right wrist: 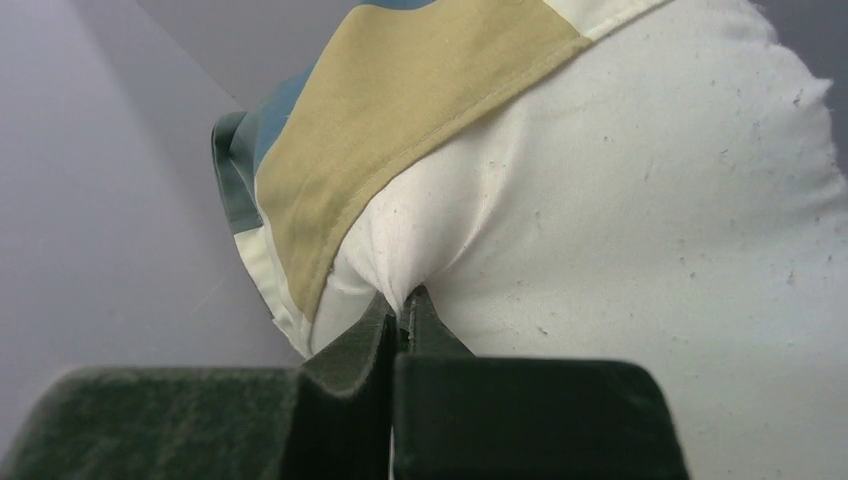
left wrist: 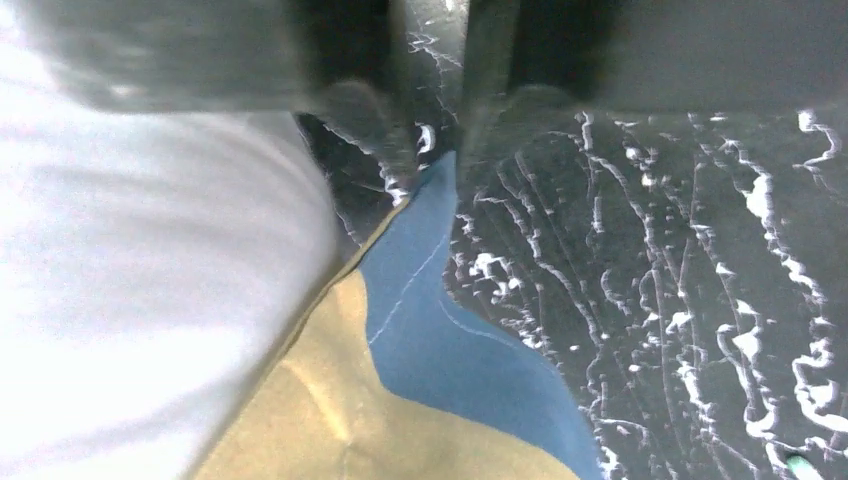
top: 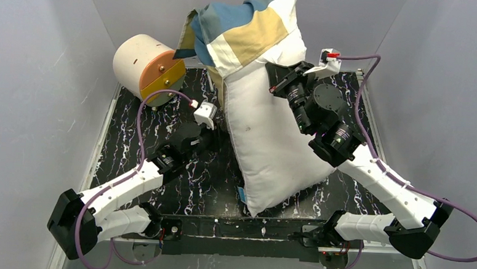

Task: Put the pillow into the pillowcase
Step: Stuff the pillow into the pillowcase.

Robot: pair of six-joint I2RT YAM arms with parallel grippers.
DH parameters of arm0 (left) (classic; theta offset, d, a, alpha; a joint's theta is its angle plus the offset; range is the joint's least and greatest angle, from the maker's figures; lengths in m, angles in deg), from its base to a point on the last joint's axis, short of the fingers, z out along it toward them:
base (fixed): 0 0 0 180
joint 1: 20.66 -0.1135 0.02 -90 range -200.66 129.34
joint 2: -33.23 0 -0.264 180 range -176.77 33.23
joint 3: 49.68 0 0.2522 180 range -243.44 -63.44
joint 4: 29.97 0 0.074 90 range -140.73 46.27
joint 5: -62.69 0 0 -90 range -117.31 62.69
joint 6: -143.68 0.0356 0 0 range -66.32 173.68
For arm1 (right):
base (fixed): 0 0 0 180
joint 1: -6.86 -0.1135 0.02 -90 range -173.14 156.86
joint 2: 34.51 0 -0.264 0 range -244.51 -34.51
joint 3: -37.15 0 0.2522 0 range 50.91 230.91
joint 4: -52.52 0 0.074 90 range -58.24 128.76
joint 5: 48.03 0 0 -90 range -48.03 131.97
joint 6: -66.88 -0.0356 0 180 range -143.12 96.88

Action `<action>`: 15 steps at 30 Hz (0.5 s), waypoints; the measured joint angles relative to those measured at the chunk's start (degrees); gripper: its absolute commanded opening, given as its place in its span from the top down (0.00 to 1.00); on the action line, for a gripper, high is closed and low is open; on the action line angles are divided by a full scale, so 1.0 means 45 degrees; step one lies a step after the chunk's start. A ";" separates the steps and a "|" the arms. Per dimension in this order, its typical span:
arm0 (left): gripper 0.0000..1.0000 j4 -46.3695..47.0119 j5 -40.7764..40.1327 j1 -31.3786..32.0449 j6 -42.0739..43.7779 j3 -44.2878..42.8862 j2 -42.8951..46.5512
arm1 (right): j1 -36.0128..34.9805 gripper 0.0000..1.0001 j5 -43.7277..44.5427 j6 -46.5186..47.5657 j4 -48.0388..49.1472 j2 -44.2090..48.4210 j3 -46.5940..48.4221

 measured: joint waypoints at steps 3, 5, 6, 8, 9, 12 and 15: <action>1.00 0.0520 0.0452 -0.0010 -0.0301 0.0000 0.0248 | 0.0000 0.99 0.0374 0.0131 0.0471 -0.0010 0.0068; 1.00 0.0787 0.1287 -0.0005 -0.0763 0.0126 0.0826 | 0.0000 0.99 0.0699 0.0233 0.1025 -0.0068 0.0053; 1.00 0.0986 0.1695 -0.0005 -0.1039 0.0340 0.1263 | 0.0000 0.99 0.0821 0.0248 0.1404 -0.0121 -0.0005; 1.00 0.1190 0.2361 -0.0005 -0.1574 0.0918 0.2263 | 0.0000 0.99 0.1049 0.0243 0.2200 -0.0204 -0.0243; 1.00 0.1263 0.2676 -0.0005 -0.1841 0.1224 0.2778 | 0.0000 0.99 0.1166 0.0243 0.2497 -0.0253 -0.0330; 1.00 0.1001 0.3468 -0.0005 -0.2385 0.1894 0.3983 | 0.0000 0.99 0.1617 0.0238 0.3152 -0.0636 -0.0398; 1.00 0.0568 0.4070 -0.0005 -0.2467 0.1851 0.4250 | 0.0053 0.99 0.1977 0.0107 0.3424 -0.1015 -0.0447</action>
